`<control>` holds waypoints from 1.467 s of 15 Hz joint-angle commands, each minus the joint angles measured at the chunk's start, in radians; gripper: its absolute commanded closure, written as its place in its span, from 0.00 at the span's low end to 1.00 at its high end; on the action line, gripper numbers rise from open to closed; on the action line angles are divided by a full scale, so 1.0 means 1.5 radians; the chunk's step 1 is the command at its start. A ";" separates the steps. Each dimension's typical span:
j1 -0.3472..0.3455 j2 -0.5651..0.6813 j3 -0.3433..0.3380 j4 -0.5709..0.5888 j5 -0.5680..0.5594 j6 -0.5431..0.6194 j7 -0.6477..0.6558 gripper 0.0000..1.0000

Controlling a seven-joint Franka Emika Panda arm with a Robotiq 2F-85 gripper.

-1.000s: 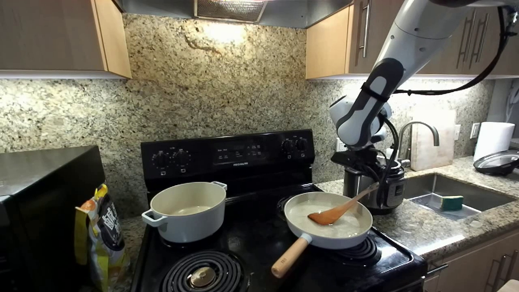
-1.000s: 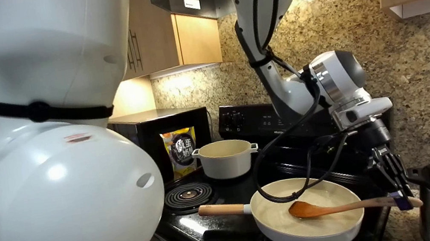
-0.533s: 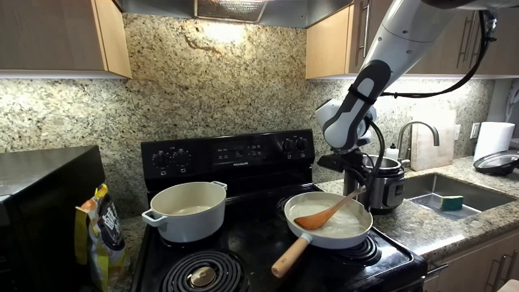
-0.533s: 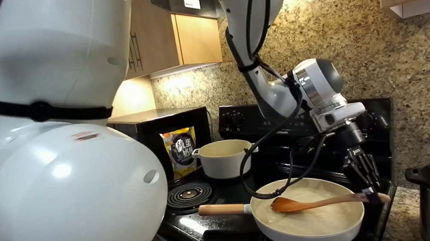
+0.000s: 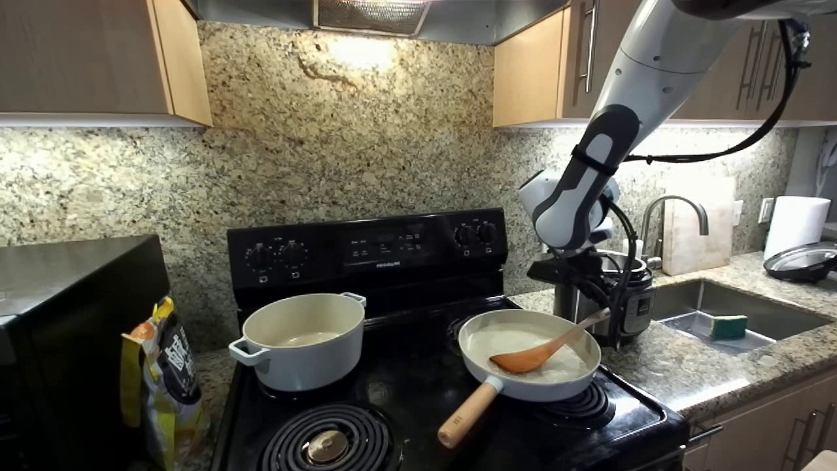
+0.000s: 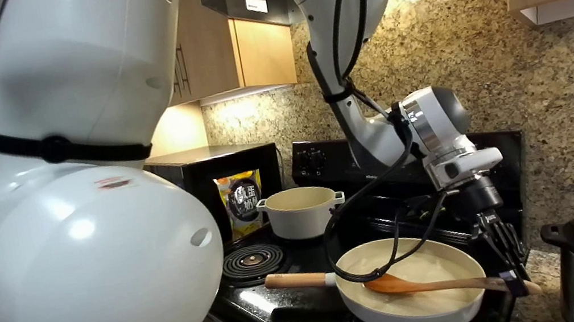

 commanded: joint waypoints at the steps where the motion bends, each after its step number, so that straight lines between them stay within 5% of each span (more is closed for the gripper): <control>1: -0.014 -0.019 -0.010 0.002 -0.001 -0.009 -0.013 0.89; 10: -0.003 0.023 0.010 0.087 0.026 -0.053 -0.018 0.89; 22: -0.004 0.050 0.006 0.084 -0.004 -0.087 -0.010 0.89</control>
